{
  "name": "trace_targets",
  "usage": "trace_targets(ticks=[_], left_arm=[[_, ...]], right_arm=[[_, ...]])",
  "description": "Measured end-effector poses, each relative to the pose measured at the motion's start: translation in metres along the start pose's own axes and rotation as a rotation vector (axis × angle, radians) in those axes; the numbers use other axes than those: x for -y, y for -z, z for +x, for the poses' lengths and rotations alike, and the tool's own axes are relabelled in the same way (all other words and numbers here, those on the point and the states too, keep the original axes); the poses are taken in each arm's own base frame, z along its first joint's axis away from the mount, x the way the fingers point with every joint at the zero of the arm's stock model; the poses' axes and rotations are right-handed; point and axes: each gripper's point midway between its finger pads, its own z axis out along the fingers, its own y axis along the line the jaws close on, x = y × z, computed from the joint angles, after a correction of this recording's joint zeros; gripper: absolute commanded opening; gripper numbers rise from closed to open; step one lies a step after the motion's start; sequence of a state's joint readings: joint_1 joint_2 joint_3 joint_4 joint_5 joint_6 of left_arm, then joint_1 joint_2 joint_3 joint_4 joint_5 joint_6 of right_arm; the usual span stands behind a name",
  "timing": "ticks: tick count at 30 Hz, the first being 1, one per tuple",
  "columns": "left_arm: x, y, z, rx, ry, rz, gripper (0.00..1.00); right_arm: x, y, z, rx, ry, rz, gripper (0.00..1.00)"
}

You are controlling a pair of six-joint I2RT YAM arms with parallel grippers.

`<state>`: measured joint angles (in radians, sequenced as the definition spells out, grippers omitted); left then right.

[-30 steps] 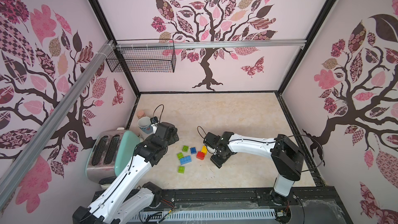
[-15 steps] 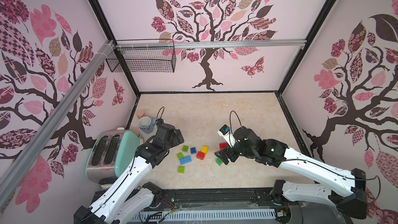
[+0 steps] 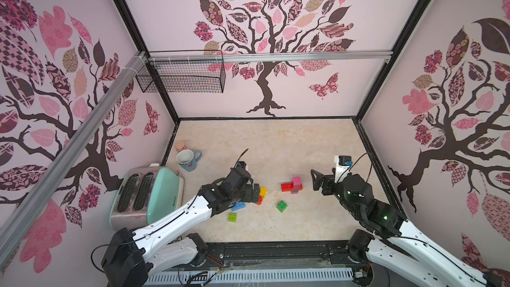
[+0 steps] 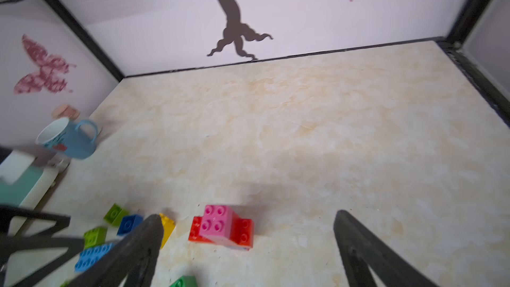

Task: Assemble the number 4 with lego
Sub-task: Pick up the lego brick from the center of the board.

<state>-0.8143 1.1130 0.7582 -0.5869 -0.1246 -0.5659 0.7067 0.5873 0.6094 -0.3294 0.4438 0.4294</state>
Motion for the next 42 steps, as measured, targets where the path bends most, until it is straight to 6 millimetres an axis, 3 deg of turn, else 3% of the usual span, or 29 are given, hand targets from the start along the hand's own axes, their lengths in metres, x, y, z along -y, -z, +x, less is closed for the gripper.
trace_targets(ticks=[4, 7, 12, 18, 24, 30, 36, 42], left_arm=[[0.016, -0.009, 0.01, 0.0, -0.122, 0.009, 0.98], [0.028, -0.017, 0.014, 0.027, -0.186, 0.047, 0.98], [0.038, -0.042, 0.018, 0.051, -0.288, 0.09, 0.98], [0.046, -0.071, 0.04, 0.069, -0.426, 0.156, 0.98], [0.079, -0.076, 0.043, 0.184, -0.625, 0.237, 0.97], [0.091, -0.095, 0.062, 0.157, -0.764, 0.241, 0.9], [0.095, -0.103, 0.058, 0.164, -0.798, 0.215, 0.71], [0.102, -0.114, 0.056, 0.149, -0.823, 0.208, 0.71]], right_arm=[[0.045, -0.018, 0.026, -0.045, -0.122, 0.131, 1.0], [0.064, -0.029, 0.051, -0.106, -0.186, 0.178, 0.99], [0.06, -0.04, 0.074, -0.176, -0.222, 0.147, 0.99], [0.049, -0.048, 0.071, -0.171, -0.246, 0.1, 1.0], [0.042, -0.05, 0.063, -0.143, -0.268, 0.063, 0.99], [0.041, -0.05, 0.061, -0.136, -0.273, 0.059, 0.99], [0.042, -0.05, 0.063, -0.139, -0.273, 0.061, 0.99], [0.042, -0.05, 0.064, -0.139, -0.272, 0.062, 0.99]])
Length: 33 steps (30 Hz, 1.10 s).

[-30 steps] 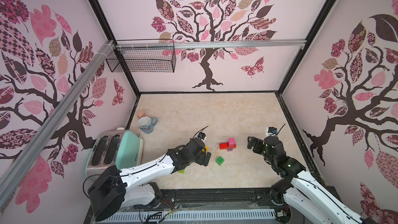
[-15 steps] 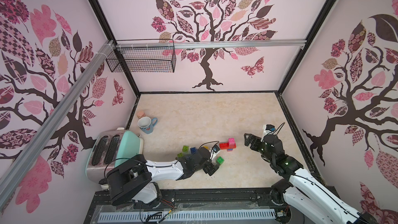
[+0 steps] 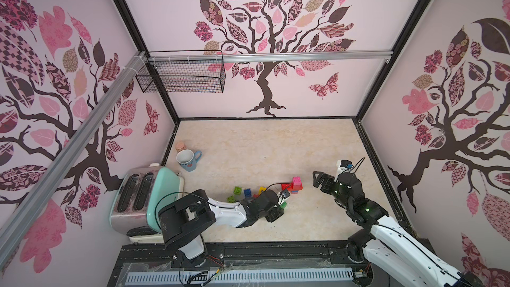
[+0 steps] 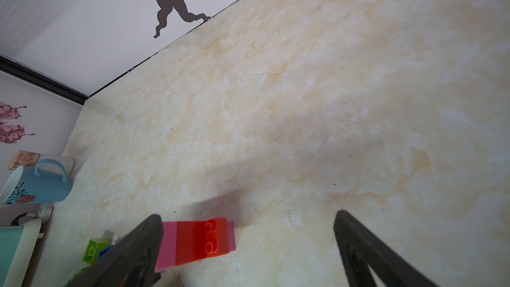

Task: Assemble the number 4 with lego
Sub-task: Pick up the lego brick from the center of the board.

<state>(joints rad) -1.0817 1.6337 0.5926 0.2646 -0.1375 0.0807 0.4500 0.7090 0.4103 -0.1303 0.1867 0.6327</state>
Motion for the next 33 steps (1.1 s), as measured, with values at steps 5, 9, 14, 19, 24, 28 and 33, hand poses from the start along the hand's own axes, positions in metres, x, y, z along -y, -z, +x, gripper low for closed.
trace_targets(ticks=[5, 9, 14, 19, 24, 28, 33], left_arm=[[0.0, -0.002, -0.005, 0.013, -0.004, -0.003, 0.68], [0.0, -0.006, -0.014, 0.062, -0.026, -0.007, 0.67], [-0.002, -0.009, -0.027, 0.175, -0.043, -0.019, 0.64], [0.0, -0.008, -0.036, 0.253, -0.051, -0.013, 0.63], [0.0, -0.005, -0.02, 0.243, -0.065, -0.005, 0.61], [0.0, -0.003, -0.011, 0.225, -0.07, -0.005, 0.61], [0.001, -0.003, -0.01, 0.222, -0.075, 0.002, 0.56]], right_arm=[[0.0, 0.0, 0.0, 0.0, 0.0, 0.0, 1.0], [0.0, -0.001, 0.001, -0.003, 0.0, 0.002, 1.0], [0.001, -0.003, 0.002, -0.01, 0.001, 0.006, 1.0], [0.002, -0.004, 0.004, -0.015, 0.002, 0.011, 0.99], [0.002, -0.006, 0.004, -0.019, 0.001, 0.014, 0.99], [0.002, -0.008, 0.005, -0.022, 0.002, 0.017, 0.99], [0.003, -0.009, 0.006, -0.027, 0.003, 0.02, 1.0]])
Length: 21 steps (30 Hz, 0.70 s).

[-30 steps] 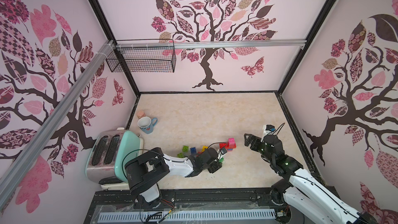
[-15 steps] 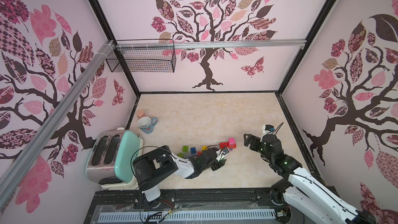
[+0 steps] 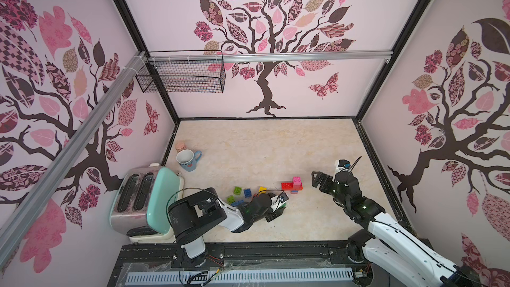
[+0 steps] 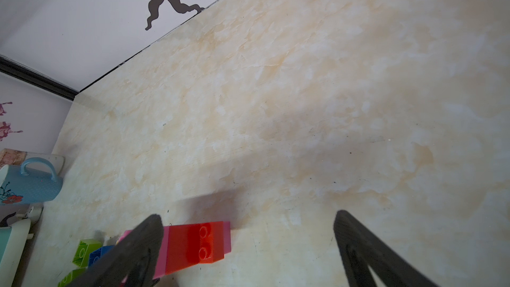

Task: Assemble the number 4 with lego
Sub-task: Pick up the lego brick from the center of the board.

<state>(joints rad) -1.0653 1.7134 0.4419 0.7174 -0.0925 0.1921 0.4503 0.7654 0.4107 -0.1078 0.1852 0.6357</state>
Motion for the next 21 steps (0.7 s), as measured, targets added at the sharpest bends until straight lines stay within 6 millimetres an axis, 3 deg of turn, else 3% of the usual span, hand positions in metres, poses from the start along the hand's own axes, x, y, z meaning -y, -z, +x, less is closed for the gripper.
trace_targets(ticks=[11, 21], left_arm=[[0.002, 0.004, -0.01, 0.029, 0.01, 0.021, 0.54], [0.0, 0.005, -0.013, 0.041, 0.029, 0.034, 0.45]], right_arm=[[-0.001, 0.0, 0.0, -0.002, -0.005, -0.007, 0.99], [-0.003, 0.0, 0.0, -0.002, -0.013, -0.012, 1.0]])
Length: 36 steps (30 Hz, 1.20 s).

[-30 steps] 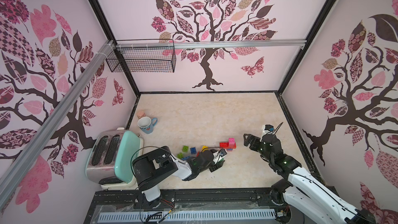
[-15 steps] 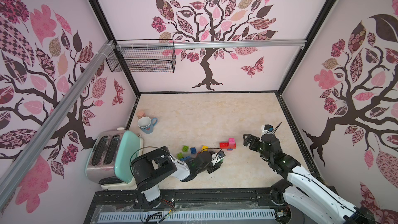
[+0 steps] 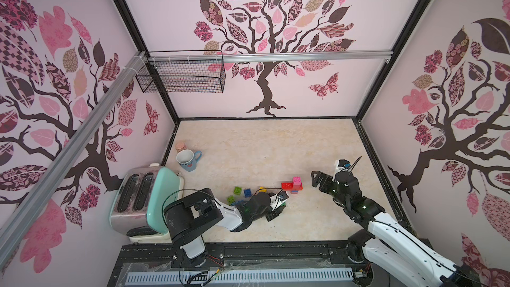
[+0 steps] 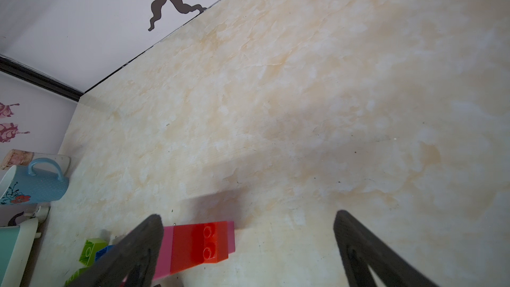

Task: Assemble the number 4 with lego
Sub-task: Pick up the lego brick from the center of the board, then adjust the lego brick at the center of the board.

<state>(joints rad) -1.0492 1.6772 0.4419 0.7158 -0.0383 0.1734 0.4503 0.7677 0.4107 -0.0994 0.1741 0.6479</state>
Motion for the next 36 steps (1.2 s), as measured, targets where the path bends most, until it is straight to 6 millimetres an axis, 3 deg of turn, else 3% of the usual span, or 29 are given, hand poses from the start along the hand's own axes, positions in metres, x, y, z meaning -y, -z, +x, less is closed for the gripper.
trace_targets(ticks=[7, 8, 14, 22, 29, 36], left_arm=[[-0.002, 0.001, -0.004, 0.015, 0.015, 0.012, 0.01], [-0.002, 0.001, -0.004, 0.014, 0.019, 0.011, 0.0], [-0.016, 0.009, -0.01, 0.025, 0.07, -0.049, 0.0], [-0.052, 0.061, -0.06, 0.142, 0.253, -0.198, 0.0], [-0.076, 0.092, -0.06, 0.132, 0.369, -0.311, 0.0], [-0.096, 0.105, -0.069, 0.134, 0.41, -0.388, 0.0]], right_arm=[[-0.009, 0.0, 0.0, -0.008, 0.002, -0.045, 0.99], [-0.013, 0.0, 0.0, -0.011, 0.005, -0.069, 1.0], [-0.044, 0.001, 0.014, -0.072, 0.022, -0.259, 0.96], [-0.066, -0.015, 0.057, -0.184, 0.146, -0.22, 0.93], [-0.066, -0.026, 0.055, -0.159, 0.203, -0.163, 0.86], [-0.064, -0.029, 0.056, -0.154, 0.292, -0.1, 0.82]])
